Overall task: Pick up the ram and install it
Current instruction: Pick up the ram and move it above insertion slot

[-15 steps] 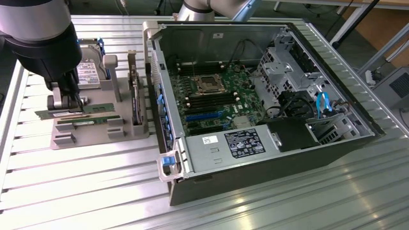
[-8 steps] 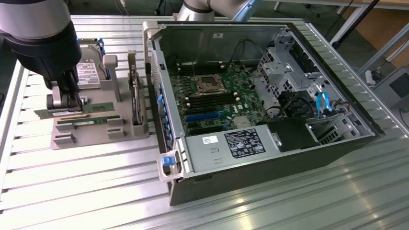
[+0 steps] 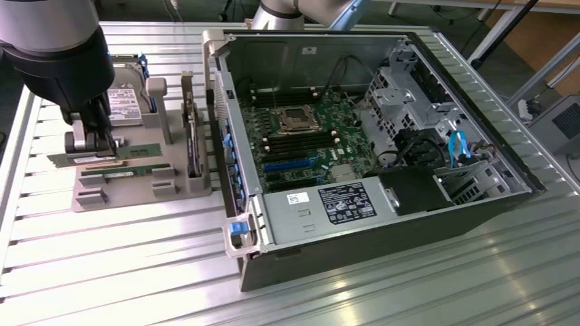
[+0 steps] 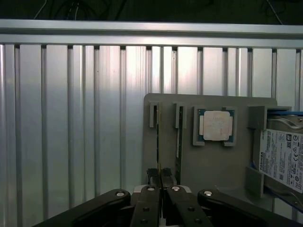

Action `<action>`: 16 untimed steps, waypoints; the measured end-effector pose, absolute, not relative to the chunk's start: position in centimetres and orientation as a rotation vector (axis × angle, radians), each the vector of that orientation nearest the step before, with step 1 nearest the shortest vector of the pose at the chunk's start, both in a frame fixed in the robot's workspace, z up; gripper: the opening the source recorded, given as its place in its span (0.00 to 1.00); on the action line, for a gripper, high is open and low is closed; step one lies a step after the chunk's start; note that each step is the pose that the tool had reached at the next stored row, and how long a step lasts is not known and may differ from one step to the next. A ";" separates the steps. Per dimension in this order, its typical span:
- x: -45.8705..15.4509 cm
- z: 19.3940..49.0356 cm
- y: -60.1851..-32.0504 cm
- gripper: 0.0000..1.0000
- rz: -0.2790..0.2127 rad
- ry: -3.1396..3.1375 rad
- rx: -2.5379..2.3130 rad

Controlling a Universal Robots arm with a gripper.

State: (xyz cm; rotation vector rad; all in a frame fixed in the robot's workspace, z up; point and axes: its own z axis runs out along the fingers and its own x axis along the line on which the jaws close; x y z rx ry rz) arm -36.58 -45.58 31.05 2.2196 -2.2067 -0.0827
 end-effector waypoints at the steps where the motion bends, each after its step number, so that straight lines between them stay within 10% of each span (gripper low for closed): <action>1: -36.6 31.1 -45.6 0.12 -0.083 -2.207 2.220; 16: -36.6 31.7 -45.6 0.12 -0.083 -2.207 2.220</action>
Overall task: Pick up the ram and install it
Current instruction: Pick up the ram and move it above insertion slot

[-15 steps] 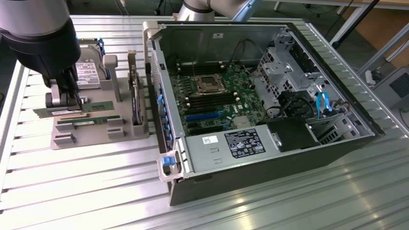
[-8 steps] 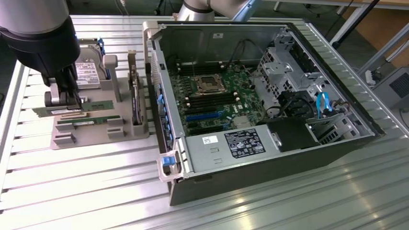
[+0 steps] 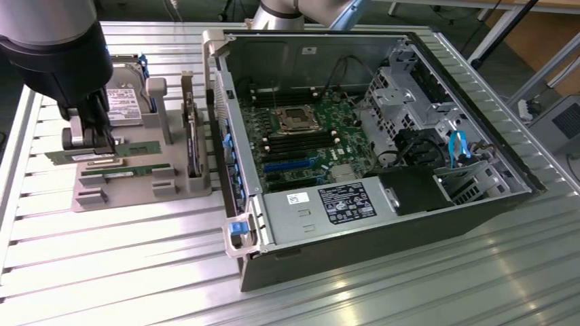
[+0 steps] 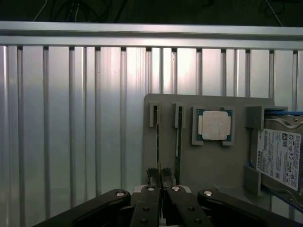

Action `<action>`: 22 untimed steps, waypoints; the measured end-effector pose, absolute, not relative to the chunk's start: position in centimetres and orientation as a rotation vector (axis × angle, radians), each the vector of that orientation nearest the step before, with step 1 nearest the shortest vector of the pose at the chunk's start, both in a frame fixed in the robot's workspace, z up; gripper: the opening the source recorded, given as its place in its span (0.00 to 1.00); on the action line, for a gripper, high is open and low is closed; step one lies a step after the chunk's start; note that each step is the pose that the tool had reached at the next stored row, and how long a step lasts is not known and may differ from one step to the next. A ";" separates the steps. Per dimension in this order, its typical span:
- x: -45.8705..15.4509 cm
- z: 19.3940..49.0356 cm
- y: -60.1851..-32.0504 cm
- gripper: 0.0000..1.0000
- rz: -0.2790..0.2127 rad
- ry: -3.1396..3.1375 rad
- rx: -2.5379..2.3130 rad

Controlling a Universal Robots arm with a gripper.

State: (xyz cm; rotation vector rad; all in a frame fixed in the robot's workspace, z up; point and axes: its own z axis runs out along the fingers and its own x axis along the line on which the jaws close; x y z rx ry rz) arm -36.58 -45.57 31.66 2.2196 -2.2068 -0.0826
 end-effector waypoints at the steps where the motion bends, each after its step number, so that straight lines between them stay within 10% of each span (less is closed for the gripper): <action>1: -36.6 31.7 -45.6 0.12 -0.083 -2.207 2.220; 22: -36.6 32.6 -45.6 0.12 -0.083 -2.207 2.220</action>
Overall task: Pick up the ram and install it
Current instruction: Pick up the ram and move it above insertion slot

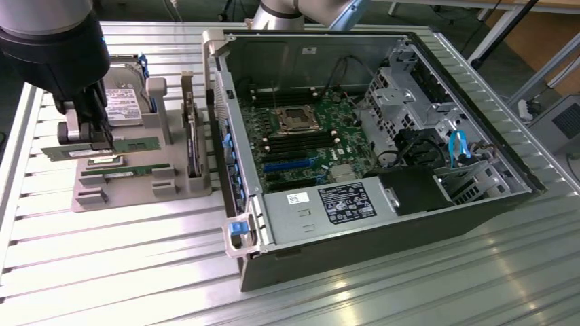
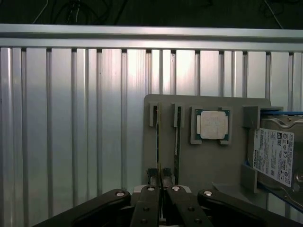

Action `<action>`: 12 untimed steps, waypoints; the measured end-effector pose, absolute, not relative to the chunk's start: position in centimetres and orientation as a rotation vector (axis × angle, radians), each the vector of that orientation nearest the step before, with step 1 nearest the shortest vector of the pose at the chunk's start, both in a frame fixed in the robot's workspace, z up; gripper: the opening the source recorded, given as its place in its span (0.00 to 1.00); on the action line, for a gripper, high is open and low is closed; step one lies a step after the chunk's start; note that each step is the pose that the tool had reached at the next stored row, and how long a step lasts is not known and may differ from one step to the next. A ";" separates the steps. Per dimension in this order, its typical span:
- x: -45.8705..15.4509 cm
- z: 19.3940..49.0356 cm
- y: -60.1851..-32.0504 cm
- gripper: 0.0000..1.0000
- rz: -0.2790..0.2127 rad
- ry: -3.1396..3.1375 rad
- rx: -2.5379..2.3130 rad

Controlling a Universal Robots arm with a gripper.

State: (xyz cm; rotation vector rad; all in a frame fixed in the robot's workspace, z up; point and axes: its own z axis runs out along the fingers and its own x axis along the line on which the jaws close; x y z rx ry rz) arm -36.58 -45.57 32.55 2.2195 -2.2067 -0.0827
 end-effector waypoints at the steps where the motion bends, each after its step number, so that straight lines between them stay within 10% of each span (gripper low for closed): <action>1: -36.6 32.6 -45.6 0.12 -0.083 -2.207 2.219; 12: -36.6 33.1 -45.6 0.12 -0.083 -2.207 2.220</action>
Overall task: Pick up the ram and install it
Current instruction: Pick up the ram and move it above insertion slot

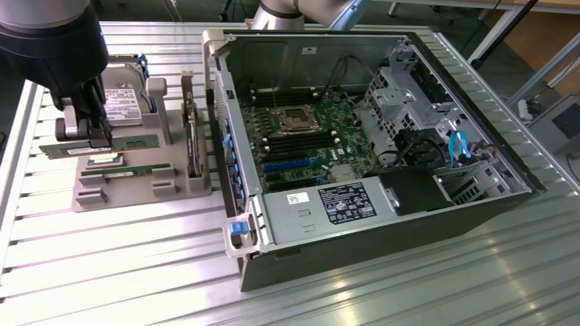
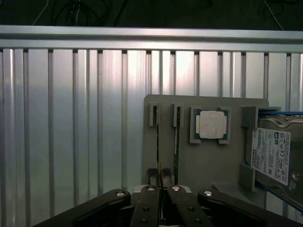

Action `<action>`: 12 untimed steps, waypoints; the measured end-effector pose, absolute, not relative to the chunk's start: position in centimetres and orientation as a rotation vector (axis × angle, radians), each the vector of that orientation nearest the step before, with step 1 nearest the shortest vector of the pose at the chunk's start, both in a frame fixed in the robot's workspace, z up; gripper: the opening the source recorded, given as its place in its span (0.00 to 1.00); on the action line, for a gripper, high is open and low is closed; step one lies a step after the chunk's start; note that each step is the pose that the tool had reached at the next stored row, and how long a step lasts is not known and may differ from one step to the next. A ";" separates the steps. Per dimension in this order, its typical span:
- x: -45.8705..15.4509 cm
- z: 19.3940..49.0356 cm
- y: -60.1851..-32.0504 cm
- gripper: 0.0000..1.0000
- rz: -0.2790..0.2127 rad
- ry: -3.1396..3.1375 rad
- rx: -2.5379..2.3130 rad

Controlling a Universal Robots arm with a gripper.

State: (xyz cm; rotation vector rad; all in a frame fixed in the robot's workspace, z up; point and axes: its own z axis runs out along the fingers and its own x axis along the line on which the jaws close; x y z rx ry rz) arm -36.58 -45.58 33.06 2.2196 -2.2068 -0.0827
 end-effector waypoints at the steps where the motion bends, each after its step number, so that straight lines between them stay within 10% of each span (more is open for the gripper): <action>1: -36.6 33.1 -45.6 0.12 -0.083 -2.207 2.220; 12: -36.6 33.6 -45.6 0.12 -0.083 -2.207 2.220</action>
